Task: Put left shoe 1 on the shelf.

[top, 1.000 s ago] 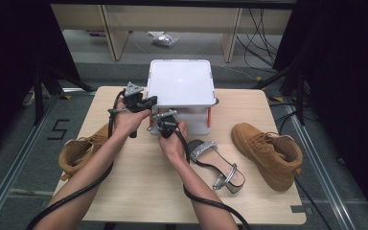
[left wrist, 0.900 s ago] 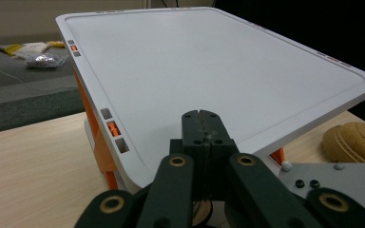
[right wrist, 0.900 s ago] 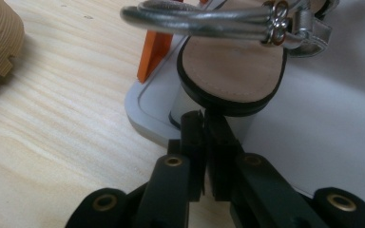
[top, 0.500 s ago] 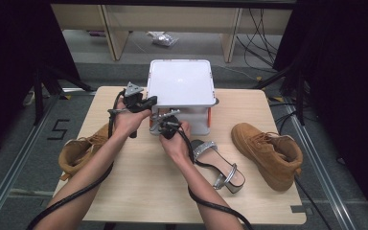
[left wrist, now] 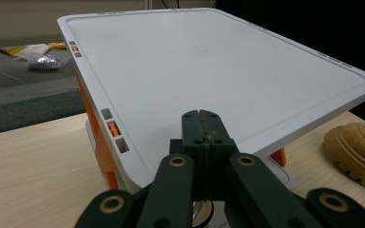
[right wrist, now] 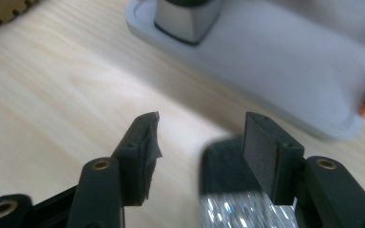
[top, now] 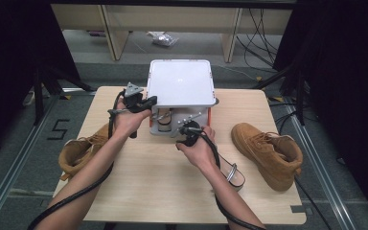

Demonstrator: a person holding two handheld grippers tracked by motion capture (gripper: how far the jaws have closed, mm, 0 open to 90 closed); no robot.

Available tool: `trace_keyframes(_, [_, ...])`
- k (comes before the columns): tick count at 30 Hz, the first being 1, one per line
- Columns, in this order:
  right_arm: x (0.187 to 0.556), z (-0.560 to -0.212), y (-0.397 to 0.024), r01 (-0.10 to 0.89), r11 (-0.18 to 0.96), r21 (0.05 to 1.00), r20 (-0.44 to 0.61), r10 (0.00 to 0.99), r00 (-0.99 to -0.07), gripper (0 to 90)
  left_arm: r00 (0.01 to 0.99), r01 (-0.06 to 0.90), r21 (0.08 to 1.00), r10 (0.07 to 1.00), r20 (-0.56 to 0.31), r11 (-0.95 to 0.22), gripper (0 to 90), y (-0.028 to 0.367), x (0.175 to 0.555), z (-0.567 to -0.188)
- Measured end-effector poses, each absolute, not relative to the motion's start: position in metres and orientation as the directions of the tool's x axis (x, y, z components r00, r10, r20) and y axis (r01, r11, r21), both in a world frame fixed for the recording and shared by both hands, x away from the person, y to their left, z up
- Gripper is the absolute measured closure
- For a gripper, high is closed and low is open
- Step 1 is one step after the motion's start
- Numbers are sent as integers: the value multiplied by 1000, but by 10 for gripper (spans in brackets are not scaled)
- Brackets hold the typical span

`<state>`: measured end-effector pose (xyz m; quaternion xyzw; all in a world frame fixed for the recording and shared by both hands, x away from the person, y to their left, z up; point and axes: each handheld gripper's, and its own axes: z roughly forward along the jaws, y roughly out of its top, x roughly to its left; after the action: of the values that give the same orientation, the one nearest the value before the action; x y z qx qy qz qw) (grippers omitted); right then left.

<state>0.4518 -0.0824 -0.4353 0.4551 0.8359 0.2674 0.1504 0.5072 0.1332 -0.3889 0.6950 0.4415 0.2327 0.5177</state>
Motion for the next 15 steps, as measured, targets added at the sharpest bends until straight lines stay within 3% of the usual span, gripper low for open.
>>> trace_keyframes(15, [417,-425,-159,744,404,532,19,873,-487,412,511,374,924,849,-134,-79,898,134,508,-388])
